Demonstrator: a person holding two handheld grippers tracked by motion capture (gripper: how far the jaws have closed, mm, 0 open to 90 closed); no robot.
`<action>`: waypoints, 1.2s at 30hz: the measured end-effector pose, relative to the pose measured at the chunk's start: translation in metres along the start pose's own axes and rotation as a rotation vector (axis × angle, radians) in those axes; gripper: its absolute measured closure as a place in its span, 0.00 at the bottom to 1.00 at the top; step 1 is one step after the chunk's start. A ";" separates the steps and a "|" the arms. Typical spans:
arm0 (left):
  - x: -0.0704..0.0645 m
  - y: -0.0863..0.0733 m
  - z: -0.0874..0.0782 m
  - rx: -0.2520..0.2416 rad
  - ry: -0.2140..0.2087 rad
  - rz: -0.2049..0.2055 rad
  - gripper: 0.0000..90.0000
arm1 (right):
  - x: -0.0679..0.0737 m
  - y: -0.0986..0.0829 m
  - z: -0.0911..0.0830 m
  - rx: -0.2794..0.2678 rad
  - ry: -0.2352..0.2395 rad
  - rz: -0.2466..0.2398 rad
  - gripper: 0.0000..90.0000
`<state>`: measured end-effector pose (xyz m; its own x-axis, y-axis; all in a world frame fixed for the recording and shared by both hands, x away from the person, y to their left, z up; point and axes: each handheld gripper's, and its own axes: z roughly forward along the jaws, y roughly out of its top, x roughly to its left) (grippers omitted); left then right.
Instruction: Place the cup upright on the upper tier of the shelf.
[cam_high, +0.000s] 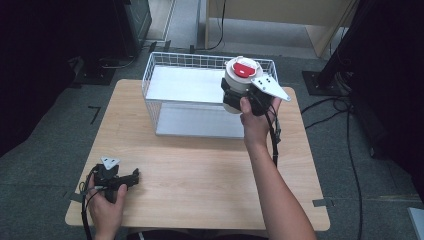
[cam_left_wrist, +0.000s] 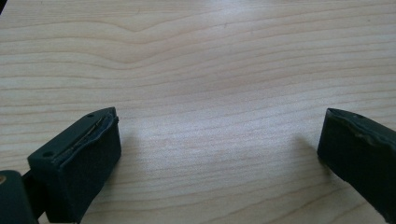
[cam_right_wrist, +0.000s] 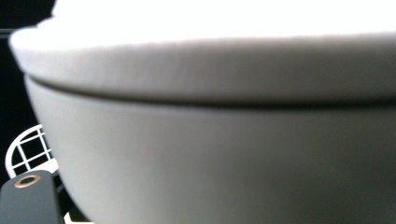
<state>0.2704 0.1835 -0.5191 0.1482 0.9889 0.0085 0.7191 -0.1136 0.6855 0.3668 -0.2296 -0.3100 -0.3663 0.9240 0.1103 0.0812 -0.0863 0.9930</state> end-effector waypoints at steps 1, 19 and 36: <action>0.000 0.000 0.000 0.000 0.000 0.000 0.00 | 0.000 0.000 0.003 -0.001 -0.001 0.003 0.11; 0.000 0.000 0.000 0.000 -0.001 -0.002 0.00 | -0.002 0.006 0.051 0.025 -0.055 0.001 0.11; 0.000 0.000 0.000 0.000 -0.001 -0.002 0.00 | 0.000 0.004 0.077 0.054 -0.127 -0.052 0.11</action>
<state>0.2704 0.1833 -0.5191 0.1474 0.9891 0.0060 0.7196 -0.1114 0.6854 0.4383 -0.2016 -0.3095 -0.2512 0.9667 0.0485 0.1156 -0.0198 0.9931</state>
